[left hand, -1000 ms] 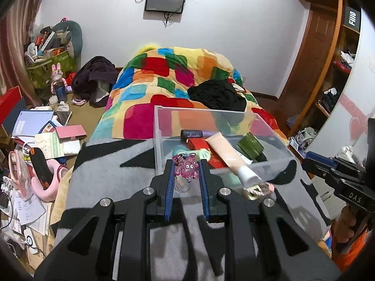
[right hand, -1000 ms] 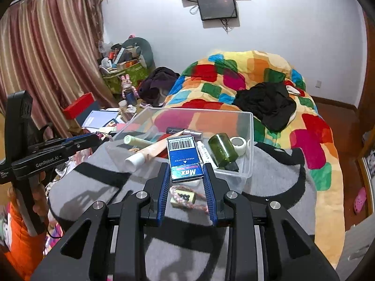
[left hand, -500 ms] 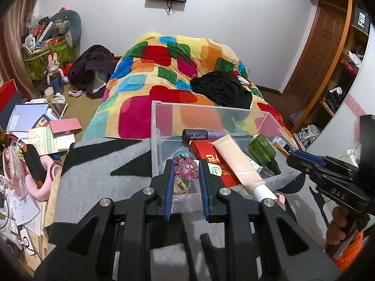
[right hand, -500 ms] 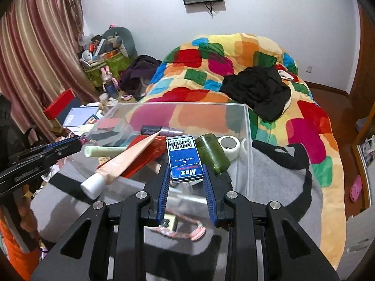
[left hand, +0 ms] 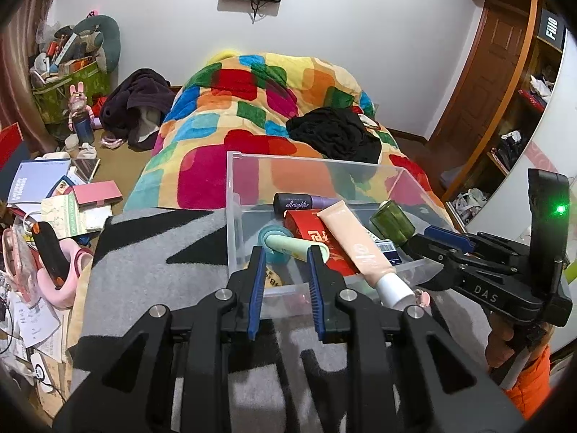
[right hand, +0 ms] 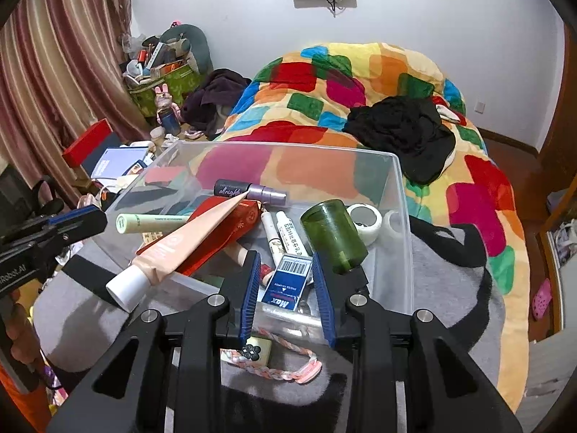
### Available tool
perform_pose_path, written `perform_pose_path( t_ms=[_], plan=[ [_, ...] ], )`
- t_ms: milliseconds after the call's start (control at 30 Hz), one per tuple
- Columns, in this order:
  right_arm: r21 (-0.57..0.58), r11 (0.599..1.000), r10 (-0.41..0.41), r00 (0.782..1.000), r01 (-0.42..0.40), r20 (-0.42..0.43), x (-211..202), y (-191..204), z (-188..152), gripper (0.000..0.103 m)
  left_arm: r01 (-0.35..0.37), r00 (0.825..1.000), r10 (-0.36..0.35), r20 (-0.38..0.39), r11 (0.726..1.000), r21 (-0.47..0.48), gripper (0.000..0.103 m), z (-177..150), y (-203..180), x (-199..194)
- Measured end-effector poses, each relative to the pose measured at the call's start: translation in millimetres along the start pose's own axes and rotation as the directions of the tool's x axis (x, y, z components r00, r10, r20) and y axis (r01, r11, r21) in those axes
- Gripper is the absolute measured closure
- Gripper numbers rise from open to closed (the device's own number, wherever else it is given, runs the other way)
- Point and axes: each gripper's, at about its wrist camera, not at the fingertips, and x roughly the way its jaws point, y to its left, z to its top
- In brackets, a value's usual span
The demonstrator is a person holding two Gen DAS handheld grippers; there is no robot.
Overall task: Organize objects
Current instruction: 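Carry the Max card and pink keychain into the clear box, release both, then grasp the rope bracelet with the right gripper while the left grasps the dotted tile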
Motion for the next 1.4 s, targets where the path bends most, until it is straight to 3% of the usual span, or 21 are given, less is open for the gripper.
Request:
perform_pose_path(
  t_ms=[267,400,700,900,1200,1267,1333,1400],
  plan=[
    [-0.03,0.999,-0.009,0.999,0.01,0.045,-24.1,2.1,-5.9,0.064,-0.035,0.998,0.033,0.062,0.999,0.025,0.049,-7.3,-8.3,-26.3],
    [-0.044,0.999,-0.015,0.998,0.018,0.066,-38.2,0.3,-14.3,0.057,-0.032,0.997,0.029,0.066,0.998,0.046,0.042,-17.3,-12.7,-34.4],
    [-0.043,0.999,-0.017,0.999,0.019,0.051,-51.7,-10.0,-40.9,0.057,-0.013,1.0,0.014,-0.011,0.998,0.066,0.04,-48.1,-17.8,-22.0],
    [-0.07,0.997,-0.02,0.999,0.018,-0.03,-30.2,-10.1,-61.0,0.057,0.008,0.996,-0.003,-0.093,0.998,0.059,0.04,-66.1,-20.5,0.7],
    [-0.104,0.994,-0.044,0.99,0.03,-0.131,8.9,-8.4,-67.8,0.057,0.021,0.989,-0.008,-0.151,0.996,0.088,0.04,-77.7,-34.9,14.8],
    [-0.092,0.996,-0.034,0.989,0.021,-0.144,12.8,-10.9,-68.2,0.063,0.024,0.988,-0.008,-0.157,0.994,0.104,0.04,-77.2,-42.6,18.5],
    [-0.081,0.997,-0.017,0.99,0.006,-0.14,12.6,-13.3,-66.5,0.082,0.033,0.986,-0.014,-0.165,0.993,0.117,0.04,-76.3,-52.1,23.4],
    [-0.074,0.997,-0.015,0.991,0.004,-0.137,12.6,-15.8,-65.9,0.093,0.037,0.984,-0.013,-0.176,0.99,0.133,0.04,-75.6,-63.3,29.6]
  ],
)
